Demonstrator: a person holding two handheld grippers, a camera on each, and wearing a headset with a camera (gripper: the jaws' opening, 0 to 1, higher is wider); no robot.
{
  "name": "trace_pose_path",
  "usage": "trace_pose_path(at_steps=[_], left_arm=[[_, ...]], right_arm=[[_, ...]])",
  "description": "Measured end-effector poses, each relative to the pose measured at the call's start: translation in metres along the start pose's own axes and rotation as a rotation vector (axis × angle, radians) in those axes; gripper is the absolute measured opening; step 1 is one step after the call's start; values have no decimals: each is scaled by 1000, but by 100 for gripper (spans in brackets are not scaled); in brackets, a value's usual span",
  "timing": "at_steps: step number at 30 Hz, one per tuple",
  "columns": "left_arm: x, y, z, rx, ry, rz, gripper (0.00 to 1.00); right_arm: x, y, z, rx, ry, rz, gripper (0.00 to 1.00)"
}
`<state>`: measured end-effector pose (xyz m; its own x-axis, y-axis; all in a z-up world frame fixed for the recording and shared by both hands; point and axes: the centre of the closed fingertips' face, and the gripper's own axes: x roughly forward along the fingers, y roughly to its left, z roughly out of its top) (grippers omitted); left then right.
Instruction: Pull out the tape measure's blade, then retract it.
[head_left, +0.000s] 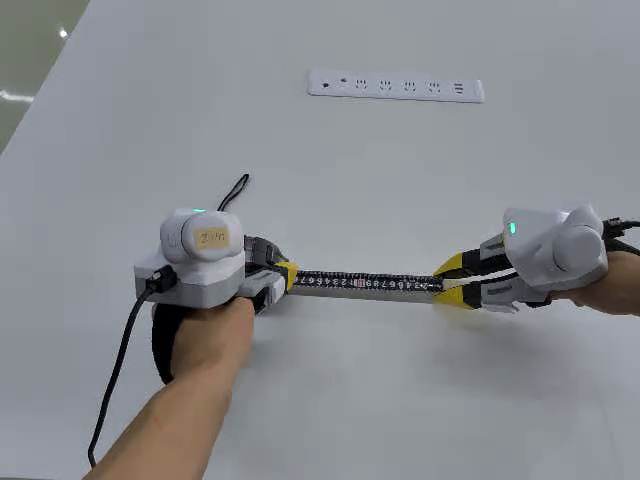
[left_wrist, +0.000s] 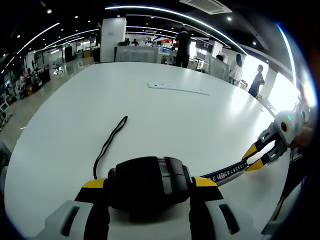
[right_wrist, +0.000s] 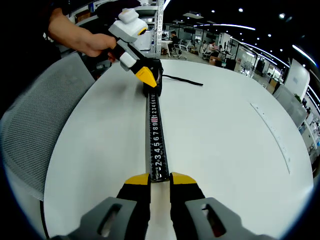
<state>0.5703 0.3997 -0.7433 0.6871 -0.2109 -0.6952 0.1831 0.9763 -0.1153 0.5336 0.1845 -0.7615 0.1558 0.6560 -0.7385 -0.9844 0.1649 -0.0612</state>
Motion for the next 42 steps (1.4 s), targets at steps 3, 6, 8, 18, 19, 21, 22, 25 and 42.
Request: trace_pose_path(at_steps=[3, 6, 8, 18, 19, 21, 22, 25, 42], left_arm=[[1, 0, 0, -1, 1, -1, 61], [1, 1, 0, -1, 2, -2, 61], [1, 1, 0, -3, 2, -3, 61], [2, 1, 0, -6, 3, -3, 61], [2, 1, 0, -6, 3, -4, 61], [2, 1, 0, -8, 4, -5, 61], [1, 1, 0, -8, 4, -6, 61], [0, 1, 0, -8, 4, -6, 61], [-1, 0, 0, -15, 7, -12, 62]], right_arm=[[3, 1, 4, -2, -4, 3, 13], [6, 1, 7, 0, -8, 5, 13], [8, 1, 9, 2, -11, 6, 13], [13, 1, 16, 7, -19, 4, 13], [13, 1, 16, 9, -21, 4, 13], [14, 1, 17, 9, -24, 5, 13], [15, 1, 18, 10, -25, 6, 13], [17, 2, 21, 11, -30, 8, 13], [38, 2, 39, 9, -60, 21, 13]])
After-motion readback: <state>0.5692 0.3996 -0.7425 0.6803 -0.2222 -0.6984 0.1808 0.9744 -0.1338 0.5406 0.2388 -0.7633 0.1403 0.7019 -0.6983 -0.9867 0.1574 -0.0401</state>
